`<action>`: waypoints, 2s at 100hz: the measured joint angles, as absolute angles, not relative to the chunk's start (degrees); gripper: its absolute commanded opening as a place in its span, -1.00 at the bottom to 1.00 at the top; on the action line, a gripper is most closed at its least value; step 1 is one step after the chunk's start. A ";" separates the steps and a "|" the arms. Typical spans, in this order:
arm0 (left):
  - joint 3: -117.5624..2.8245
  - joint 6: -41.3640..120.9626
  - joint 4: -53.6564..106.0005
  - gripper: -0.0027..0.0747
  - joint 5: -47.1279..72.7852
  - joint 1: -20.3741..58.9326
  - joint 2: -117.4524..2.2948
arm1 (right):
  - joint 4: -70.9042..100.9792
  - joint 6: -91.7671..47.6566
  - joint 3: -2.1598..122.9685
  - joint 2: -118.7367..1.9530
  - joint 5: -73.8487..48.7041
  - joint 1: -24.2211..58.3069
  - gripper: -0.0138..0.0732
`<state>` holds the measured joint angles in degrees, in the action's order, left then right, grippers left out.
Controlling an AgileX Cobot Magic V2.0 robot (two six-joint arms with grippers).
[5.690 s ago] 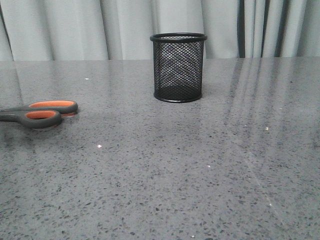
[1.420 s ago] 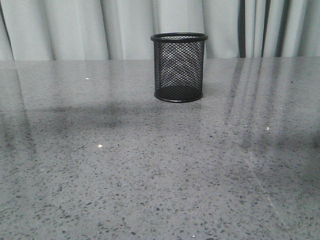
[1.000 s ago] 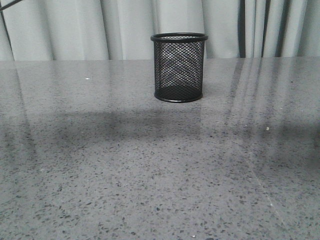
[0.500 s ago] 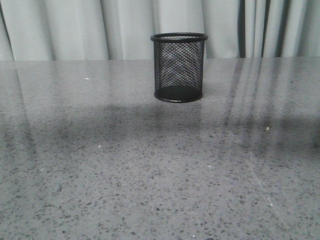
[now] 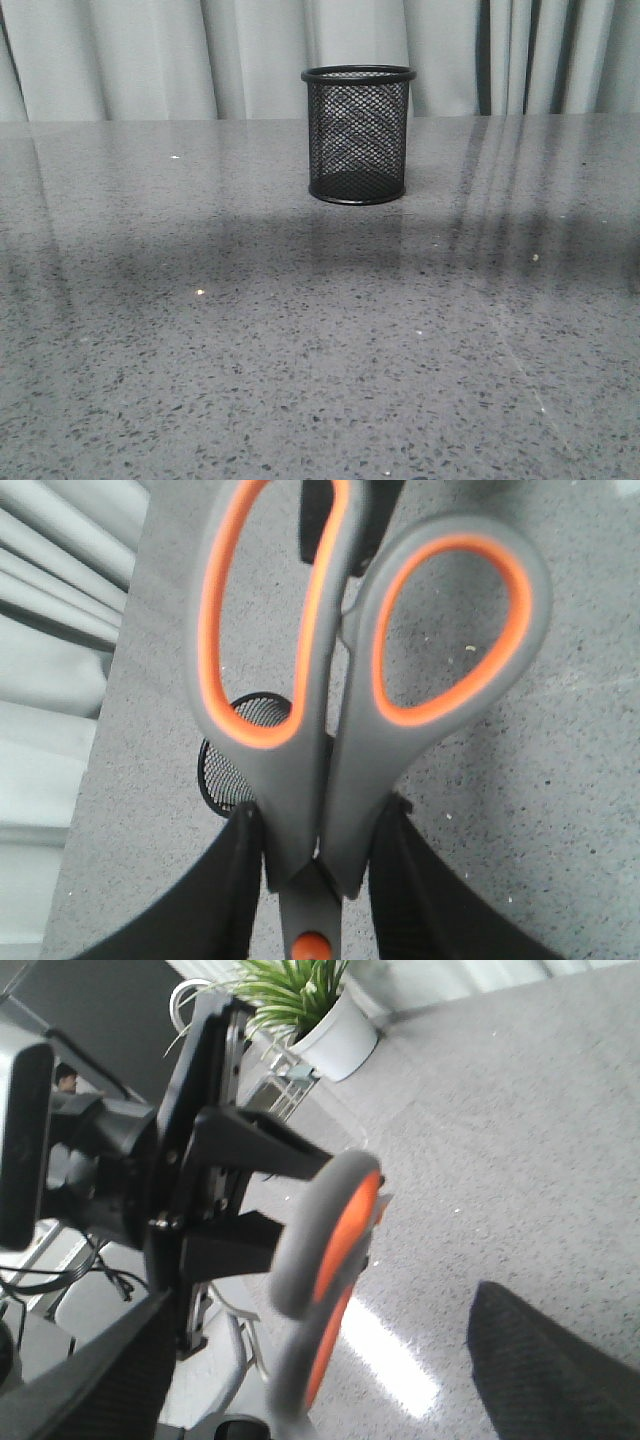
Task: Put scissors into bucket
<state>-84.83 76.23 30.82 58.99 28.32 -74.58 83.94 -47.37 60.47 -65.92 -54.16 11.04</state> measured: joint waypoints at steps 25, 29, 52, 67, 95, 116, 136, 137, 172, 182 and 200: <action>-84.92 76.23 32.54 -0.77 58.99 28.32 -74.58 | 85.73 -47.50 60.47 -65.92 -50.75 11.04 0.55; -84.92 76.23 32.77 -0.77 58.99 28.32 -74.58 | 86.03 -47.50 60.47 -65.92 -50.35 11.08 0.55; -84.92 76.23 34.27 -0.77 58.99 28.32 -74.58 | 86.71 -47.50 60.47 -65.92 -44.77 15.45 0.55; -84.92 76.23 34.47 -0.77 58.99 28.32 -74.58 | 86.98 -47.50 60.47 -65.92 -41.45 18.63 0.55; -84.92 76.23 34.47 -0.77 58.99 28.32 -74.58 | 89.07 -47.50 60.47 -65.92 -39.30 19.36 0.53; -84.92 76.23 34.47 -0.77 58.29 28.32 -74.58 | 89.68 -47.50 60.47 -66.30 -38.71 19.36 0.53; -84.92 76.23 34.47 -0.77 58.20 28.32 -74.58 | 89.96 -47.50 60.47 -69.12 -39.59 19.36 0.45; -84.92 76.23 34.47 -0.77 58.20 28.32 -74.58 | 89.96 -47.50 60.47 -69.31 -39.59 19.36 0.41; -84.92 76.23 33.89 -0.77 58.20 28.32 -74.58 | 90.69 -47.50 60.47 -70.25 -40.53 19.36 -0.74; -84.92 76.23 33.77 -0.74 58.06 28.32 -74.58 | 90.93 -47.50 60.60 -70.25 -40.70 19.44 -0.85; -84.92 76.23 33.69 0.04 57.41 28.32 -74.58 | 91.01 -47.50 60.65 -70.25 -40.70 19.44 -0.85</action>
<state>-84.92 76.23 33.69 57.41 28.32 -74.58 91.01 -47.50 60.65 -70.25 -40.70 19.44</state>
